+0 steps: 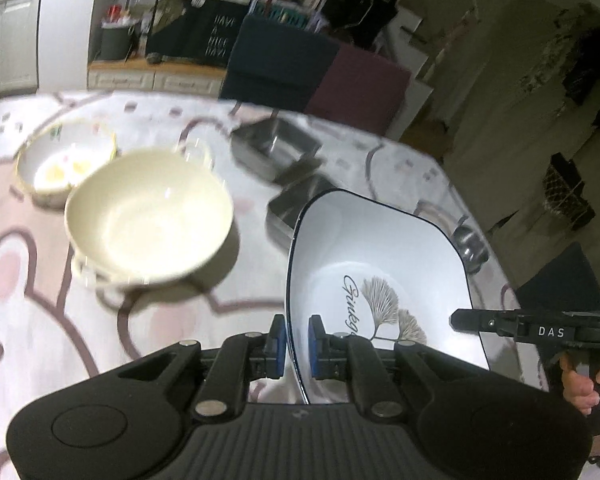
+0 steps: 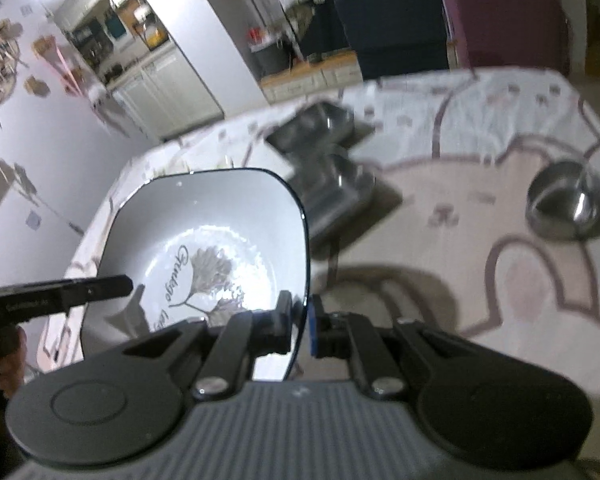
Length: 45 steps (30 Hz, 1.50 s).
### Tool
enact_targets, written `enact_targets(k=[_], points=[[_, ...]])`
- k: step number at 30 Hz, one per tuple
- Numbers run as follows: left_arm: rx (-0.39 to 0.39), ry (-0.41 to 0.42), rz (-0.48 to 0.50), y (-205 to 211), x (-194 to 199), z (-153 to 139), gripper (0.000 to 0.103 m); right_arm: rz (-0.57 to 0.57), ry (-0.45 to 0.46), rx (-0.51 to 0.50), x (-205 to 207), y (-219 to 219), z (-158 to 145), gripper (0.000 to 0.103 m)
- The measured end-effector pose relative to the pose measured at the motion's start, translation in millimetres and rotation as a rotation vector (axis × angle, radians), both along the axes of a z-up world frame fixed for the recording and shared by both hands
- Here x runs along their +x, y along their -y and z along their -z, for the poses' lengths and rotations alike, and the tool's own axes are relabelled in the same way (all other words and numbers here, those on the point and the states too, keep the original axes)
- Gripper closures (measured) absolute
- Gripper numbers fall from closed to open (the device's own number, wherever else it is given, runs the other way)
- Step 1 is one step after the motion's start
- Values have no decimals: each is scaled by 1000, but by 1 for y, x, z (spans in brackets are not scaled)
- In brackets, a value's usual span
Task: Organize plates and bowls
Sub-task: 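Carry the white plate with both tools and lower it onto the tablecloth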
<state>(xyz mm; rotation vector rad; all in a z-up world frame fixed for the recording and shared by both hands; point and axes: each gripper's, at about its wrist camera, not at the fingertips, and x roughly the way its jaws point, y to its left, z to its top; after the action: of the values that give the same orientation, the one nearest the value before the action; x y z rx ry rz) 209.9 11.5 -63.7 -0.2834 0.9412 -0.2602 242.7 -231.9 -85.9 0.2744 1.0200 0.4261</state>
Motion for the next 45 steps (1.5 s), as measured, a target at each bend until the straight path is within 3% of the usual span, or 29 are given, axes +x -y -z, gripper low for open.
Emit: enact_targets(k=[6,15,24,45], points=[[-74,-135,-61,-8,-2,44,92,-35,-105,-42,-6,-15,28,93],[-39,-245,-60,4,12,71,91,-33,-237,-103,5,-22,59,93],[0,-287,-56,8,24,85,91,-44,-283,-137,20,-30,73,93],[21,-304,-31,18,30,90,89,-30,-278,-173,15,-37,70,93]])
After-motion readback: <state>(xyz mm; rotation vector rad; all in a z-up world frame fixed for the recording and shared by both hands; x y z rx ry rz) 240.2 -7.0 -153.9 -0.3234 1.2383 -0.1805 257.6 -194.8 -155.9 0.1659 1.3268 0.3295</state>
